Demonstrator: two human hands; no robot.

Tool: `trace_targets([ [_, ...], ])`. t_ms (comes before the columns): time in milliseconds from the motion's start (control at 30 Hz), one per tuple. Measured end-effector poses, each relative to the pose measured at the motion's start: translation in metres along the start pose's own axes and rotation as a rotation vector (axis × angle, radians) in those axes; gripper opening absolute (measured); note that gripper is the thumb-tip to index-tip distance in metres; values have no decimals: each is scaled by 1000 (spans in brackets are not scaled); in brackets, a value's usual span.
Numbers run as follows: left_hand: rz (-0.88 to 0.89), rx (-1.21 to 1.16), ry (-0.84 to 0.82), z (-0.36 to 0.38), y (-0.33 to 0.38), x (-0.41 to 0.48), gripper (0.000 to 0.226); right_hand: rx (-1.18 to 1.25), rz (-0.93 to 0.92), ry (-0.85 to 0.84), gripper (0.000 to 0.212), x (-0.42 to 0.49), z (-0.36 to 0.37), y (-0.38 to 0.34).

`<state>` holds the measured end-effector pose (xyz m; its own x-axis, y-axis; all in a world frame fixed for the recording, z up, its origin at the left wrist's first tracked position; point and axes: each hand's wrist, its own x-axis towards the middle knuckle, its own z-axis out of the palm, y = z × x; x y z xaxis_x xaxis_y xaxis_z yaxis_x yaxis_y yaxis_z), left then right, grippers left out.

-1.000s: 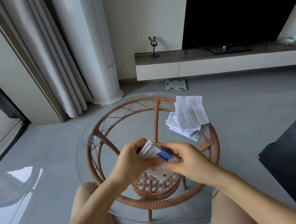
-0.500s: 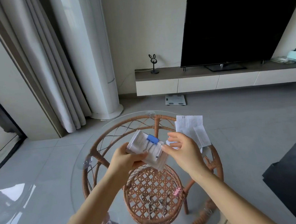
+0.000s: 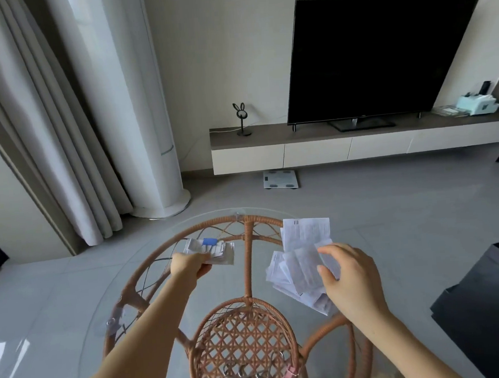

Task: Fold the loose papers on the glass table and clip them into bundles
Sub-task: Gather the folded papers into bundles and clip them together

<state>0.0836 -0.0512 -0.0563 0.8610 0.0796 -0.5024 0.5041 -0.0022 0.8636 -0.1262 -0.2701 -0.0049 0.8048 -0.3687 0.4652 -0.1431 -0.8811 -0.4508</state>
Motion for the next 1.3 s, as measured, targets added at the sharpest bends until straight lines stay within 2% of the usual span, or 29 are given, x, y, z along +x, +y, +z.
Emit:
trace_targets([
  [67, 24, 249, 71, 0, 3, 4, 40, -59, -16, -92, 44, 5, 0, 11],
  [100, 54, 420, 124, 2, 4, 0, 49, -74, -4, -138, 49, 6, 1, 17],
  [167, 168, 736, 299, 1, 5, -11, 61, -60, 79, -205, 53, 12, 2, 24],
  [233, 335, 791, 404, 2, 3, -35, 51, -3, 204, -217, 52, 18, 2, 27],
  [300, 501, 755, 339, 5, -3, -57, 35, 47, 347, -216, 52, 23, 3, 30],
  [400, 656, 808, 51, 16, -25, -80, 23, 112, 499, -272, 55, 25, 8, 37],
  [500, 628, 813, -243, 41, -31, -101, 37, 141, 595, -260, 56, 26, 12, 38],
  [567, 556, 784, -353, 59, -28, -111, 50, 136, 669, -252, 48, 23, 13, 38],
  [700, 447, 715, -383, 84, -22, -113, 59, 283, 762, -261, 39, 17, 20, 47],
  [800, 399, 689, -357, 91, -19, -103, 59, 550, 867, -283, 17, 15, 14, 51],
  [900, 321, 598, -347, 91, -18, -89, 53, 852, 912, -332, 12, 16, -3, 55],
  [1000, 246, 513, -352, 86, -15, -76, 50, 1080, 869, -266, 12, 24, -26, 55],
  [1100, 189, 404, -357, 81, -7, -74, 46, 1079, 656, -95, 6, 33, -38, 49],
  [1200, 165, 371, -373, 79, -2, -75, 53, 731, 254, 35, 17, 34, -23, 44],
  [1300, 144, 381, -404, 79, -1, -77, 54, 351, -178, 88, 19, 25, 7, 58],
])
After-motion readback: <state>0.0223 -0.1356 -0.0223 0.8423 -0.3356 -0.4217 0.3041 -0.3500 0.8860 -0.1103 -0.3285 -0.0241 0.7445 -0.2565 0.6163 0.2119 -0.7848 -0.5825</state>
